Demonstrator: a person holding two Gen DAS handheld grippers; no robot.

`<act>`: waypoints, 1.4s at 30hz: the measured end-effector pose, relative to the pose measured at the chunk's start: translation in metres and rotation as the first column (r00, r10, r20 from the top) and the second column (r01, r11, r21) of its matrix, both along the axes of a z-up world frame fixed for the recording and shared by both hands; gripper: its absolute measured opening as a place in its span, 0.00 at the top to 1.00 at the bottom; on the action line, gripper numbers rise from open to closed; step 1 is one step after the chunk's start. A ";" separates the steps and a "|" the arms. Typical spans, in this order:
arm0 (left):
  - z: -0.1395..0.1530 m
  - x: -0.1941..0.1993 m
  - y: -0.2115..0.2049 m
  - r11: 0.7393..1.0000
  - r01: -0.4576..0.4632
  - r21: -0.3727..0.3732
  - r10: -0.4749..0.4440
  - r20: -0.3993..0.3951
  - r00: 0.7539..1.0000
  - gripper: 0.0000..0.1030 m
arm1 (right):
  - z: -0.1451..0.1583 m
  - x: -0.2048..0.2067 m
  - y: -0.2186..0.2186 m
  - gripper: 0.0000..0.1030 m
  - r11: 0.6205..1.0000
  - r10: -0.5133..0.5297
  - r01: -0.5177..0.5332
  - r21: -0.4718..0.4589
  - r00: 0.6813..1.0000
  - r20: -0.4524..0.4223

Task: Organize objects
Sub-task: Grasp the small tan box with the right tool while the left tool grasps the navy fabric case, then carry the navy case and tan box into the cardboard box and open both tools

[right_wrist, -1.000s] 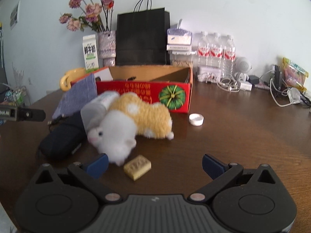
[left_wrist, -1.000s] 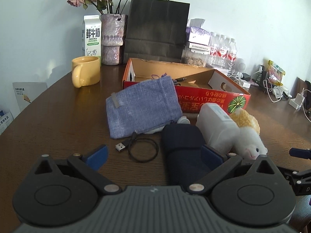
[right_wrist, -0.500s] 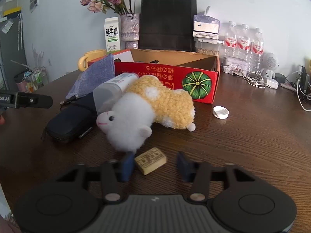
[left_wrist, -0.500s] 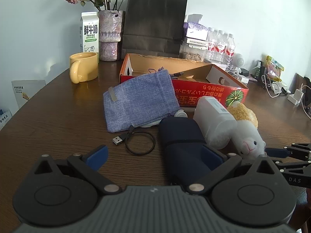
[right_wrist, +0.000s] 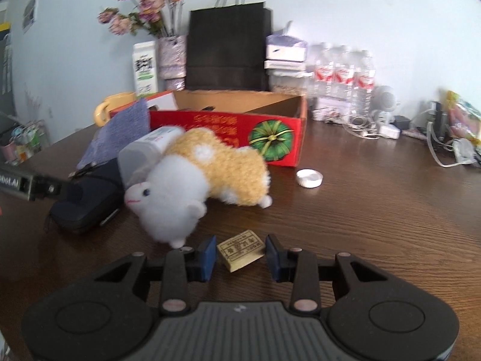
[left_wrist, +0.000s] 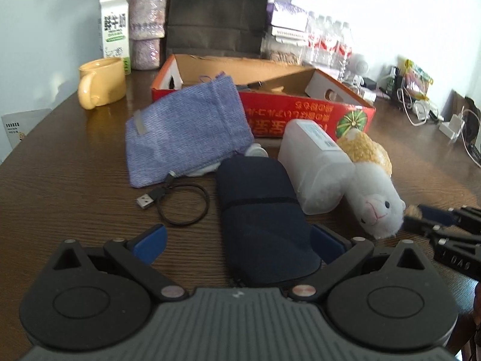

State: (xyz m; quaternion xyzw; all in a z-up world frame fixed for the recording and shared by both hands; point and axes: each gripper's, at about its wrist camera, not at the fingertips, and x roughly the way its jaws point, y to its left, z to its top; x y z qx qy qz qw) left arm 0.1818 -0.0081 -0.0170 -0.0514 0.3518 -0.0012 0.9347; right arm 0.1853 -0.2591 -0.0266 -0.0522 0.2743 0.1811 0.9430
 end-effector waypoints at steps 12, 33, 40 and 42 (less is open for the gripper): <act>-0.014 0.039 -0.014 0.999 -0.011 0.039 0.014 -0.066 0.998 0.00 | 0.011 0.000 -0.009 0.67 0.998 -0.042 0.038 0.058 0.997 0.068; -0.013 0.019 -0.008 0.994 0.050 0.096 -0.048 -0.029 0.998 0.22 | 0.011 0.004 -0.008 0.67 0.997 -0.034 0.030 0.075 0.997 0.063; -0.014 0.023 -0.008 0.996 0.040 0.077 -0.038 -0.020 0.999 0.35 | 0.010 0.005 -0.008 0.67 0.997 -0.041 0.037 0.071 0.998 0.056; -0.012 0.021 -0.006 0.997 0.040 0.071 -0.040 -0.012 0.999 0.37 | 0.010 0.005 -0.008 0.67 0.997 -0.043 0.039 0.072 0.998 0.055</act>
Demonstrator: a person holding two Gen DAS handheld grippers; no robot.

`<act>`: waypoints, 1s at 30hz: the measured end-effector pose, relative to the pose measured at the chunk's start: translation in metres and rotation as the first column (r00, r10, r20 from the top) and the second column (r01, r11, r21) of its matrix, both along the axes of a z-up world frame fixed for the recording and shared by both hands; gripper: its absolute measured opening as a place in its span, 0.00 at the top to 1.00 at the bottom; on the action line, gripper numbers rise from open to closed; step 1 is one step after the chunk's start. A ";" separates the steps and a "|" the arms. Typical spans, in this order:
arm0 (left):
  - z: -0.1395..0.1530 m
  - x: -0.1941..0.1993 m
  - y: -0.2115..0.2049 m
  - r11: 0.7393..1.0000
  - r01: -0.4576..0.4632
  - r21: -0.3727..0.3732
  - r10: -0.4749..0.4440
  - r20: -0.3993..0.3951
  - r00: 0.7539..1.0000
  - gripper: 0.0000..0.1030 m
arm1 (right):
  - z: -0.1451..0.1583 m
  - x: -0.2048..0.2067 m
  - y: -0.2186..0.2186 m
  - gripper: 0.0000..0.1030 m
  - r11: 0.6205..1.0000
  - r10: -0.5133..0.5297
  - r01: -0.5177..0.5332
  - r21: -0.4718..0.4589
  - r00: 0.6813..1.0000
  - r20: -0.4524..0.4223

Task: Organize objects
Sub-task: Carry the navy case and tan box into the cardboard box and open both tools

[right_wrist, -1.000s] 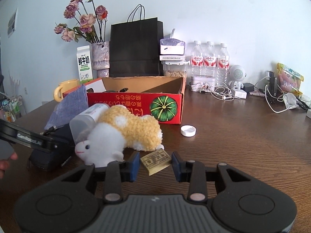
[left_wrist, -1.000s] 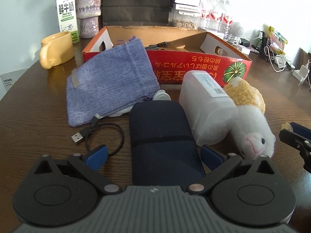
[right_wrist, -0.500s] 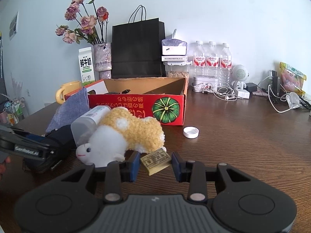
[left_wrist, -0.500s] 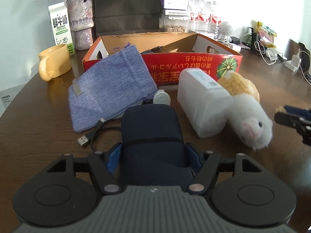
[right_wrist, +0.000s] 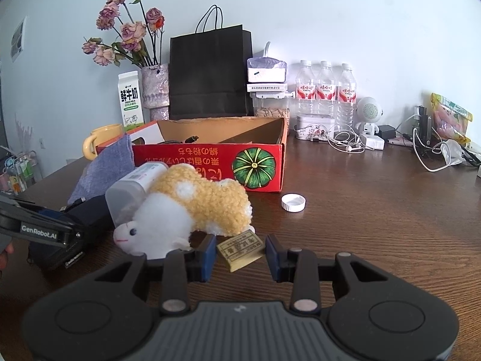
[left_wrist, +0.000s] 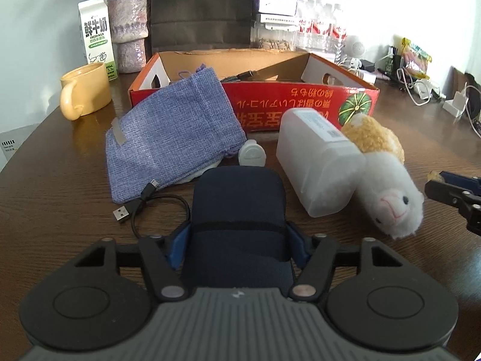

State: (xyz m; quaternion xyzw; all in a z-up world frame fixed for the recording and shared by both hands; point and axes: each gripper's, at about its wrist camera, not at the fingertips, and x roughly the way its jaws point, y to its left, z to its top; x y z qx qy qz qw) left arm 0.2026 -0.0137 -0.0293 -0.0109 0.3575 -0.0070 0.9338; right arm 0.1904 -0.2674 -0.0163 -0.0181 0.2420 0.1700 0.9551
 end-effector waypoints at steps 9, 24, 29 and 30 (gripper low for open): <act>0.007 -0.013 0.006 1.000 -0.012 0.000 0.012 0.033 0.999 0.38 | -0.001 0.001 0.001 0.67 1.000 -0.006 0.006 -0.005 1.000 0.001; 0.045 -0.015 0.010 0.999 0.022 -0.024 -0.018 0.134 0.991 0.38 | 0.027 0.005 0.036 0.67 0.998 0.062 -0.062 -0.008 0.995 0.082; 0.057 0.000 0.009 0.999 0.030 -0.043 -0.022 0.173 0.985 0.38 | 0.043 0.018 0.055 0.67 0.996 0.088 -0.087 -0.013 0.988 0.123; 0.060 0.004 0.009 0.998 0.030 -0.048 -0.021 0.180 0.983 0.38 | 0.046 0.022 0.059 0.67 0.996 0.090 -0.089 -0.015 0.987 0.129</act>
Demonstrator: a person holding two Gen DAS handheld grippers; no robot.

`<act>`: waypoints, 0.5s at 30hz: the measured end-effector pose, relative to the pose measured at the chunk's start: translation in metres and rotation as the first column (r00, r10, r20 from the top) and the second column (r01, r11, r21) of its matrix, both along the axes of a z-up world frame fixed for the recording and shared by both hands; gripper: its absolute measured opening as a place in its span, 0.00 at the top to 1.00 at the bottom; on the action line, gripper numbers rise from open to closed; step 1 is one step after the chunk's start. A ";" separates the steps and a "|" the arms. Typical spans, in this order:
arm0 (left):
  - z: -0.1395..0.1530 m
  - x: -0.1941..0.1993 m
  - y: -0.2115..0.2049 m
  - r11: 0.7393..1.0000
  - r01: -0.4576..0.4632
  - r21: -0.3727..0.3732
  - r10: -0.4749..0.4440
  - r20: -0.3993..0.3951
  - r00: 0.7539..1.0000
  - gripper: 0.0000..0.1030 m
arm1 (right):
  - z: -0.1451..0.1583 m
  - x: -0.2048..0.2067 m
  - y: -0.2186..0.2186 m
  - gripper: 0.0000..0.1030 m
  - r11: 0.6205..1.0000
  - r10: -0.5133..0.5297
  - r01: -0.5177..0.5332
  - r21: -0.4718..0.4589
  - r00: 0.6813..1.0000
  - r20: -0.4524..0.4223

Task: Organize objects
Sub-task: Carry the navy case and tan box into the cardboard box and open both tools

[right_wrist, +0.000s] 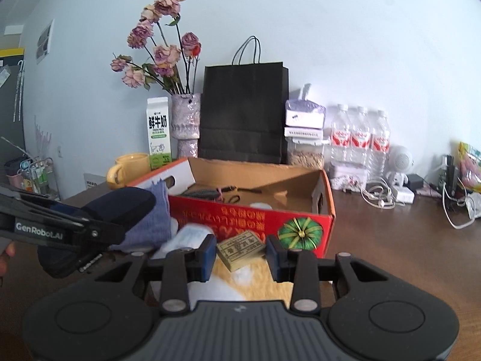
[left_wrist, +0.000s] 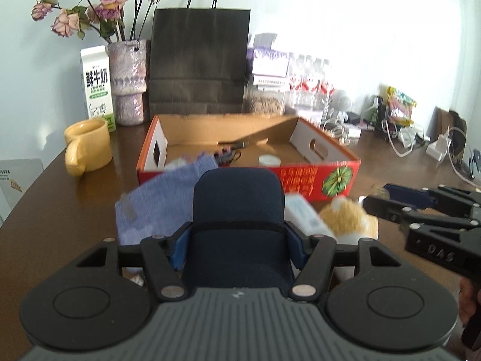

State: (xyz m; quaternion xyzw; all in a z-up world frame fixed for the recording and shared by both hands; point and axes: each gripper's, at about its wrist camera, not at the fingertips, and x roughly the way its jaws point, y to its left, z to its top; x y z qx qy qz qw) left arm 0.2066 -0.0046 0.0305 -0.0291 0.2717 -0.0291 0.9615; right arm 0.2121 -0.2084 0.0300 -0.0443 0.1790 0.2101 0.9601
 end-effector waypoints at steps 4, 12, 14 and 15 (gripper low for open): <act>0.012 0.017 0.001 1.000 -0.002 -0.022 0.003 0.033 0.999 0.38 | 0.009 0.016 0.013 0.67 1.000 0.006 -0.006 -0.006 1.000 0.020; 0.028 0.058 0.005 0.998 -0.019 -0.063 0.024 0.078 0.997 0.38 | 0.021 0.058 0.031 0.67 1.000 0.005 -0.004 -0.023 0.999 0.040; 0.030 0.069 0.006 0.997 -0.022 -0.070 0.028 0.080 0.996 0.38 | 0.024 0.070 0.034 0.67 1.000 0.005 -0.003 -0.026 0.999 0.043; 0.031 0.075 0.006 0.997 -0.024 -0.071 0.030 0.082 0.996 0.38 | 0.025 0.076 0.035 0.67 1.000 0.004 -0.002 -0.027 0.999 0.045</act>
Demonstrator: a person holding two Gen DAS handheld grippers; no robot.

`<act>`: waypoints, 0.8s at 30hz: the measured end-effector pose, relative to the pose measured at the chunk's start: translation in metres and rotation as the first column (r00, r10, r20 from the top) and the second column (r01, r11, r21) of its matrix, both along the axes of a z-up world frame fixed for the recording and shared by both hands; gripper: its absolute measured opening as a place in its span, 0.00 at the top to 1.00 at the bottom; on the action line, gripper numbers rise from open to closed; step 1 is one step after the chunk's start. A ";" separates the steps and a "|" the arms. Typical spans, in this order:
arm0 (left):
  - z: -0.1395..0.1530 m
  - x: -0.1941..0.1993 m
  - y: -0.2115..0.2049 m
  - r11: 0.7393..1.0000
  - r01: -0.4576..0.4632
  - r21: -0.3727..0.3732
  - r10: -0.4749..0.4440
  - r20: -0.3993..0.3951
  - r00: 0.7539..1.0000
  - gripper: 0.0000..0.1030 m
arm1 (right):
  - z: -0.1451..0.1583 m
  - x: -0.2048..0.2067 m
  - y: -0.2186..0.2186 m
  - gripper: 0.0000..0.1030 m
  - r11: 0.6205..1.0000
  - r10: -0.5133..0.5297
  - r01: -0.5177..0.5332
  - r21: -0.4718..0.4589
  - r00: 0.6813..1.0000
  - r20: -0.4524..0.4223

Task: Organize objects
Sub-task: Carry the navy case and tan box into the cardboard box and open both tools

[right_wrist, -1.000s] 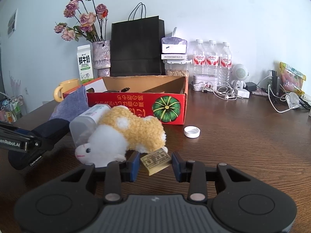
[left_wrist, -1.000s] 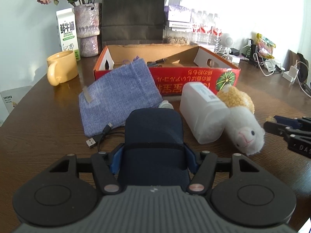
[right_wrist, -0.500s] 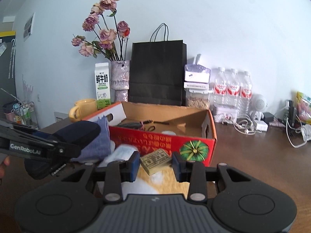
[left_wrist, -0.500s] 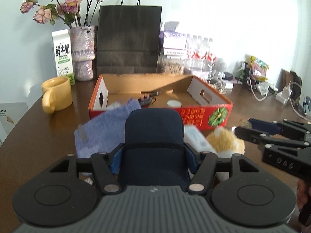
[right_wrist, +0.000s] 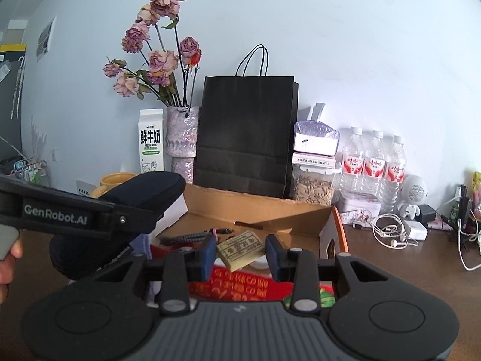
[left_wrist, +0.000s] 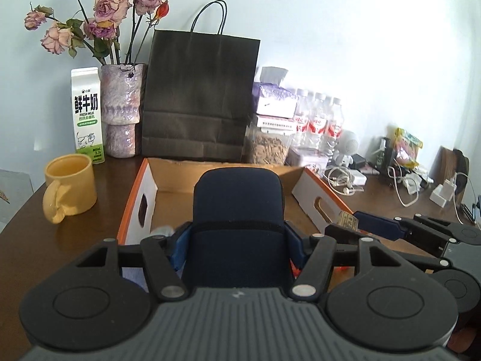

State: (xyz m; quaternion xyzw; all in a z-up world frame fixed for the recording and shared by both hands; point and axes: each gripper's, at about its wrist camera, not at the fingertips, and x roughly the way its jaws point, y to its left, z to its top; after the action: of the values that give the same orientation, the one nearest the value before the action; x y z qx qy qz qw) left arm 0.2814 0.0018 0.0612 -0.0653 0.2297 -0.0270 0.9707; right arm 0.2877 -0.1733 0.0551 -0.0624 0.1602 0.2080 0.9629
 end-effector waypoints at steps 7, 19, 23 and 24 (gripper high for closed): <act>0.002 0.038 0.002 1.000 -0.018 -0.022 0.018 0.011 1.000 0.38 | 0.005 0.040 0.008 0.67 1.000 -0.010 0.010 -0.003 1.000 0.003; -0.013 0.095 0.005 0.997 -0.056 -0.060 0.055 -0.004 0.998 0.39 | -0.009 0.101 0.021 0.67 1.000 -0.019 0.019 -0.005 0.999 -0.039; -0.020 0.110 0.006 0.996 -0.065 -0.057 0.064 -0.020 0.998 0.39 | -0.014 0.117 0.020 0.67 1.000 -0.028 0.028 -0.002 0.998 -0.056; -0.022 0.113 0.006 0.996 -0.065 -0.057 0.063 -0.030 0.998 0.39 | -0.016 0.120 0.020 0.67 1.000 -0.029 0.029 -0.003 0.998 -0.062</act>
State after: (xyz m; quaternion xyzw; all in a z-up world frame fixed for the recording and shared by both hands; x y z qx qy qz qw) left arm 0.3944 0.0081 0.0390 -0.1012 0.2402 -0.0017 0.9654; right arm 0.4079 -0.1530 0.0391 -0.0544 0.1912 0.1957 0.9603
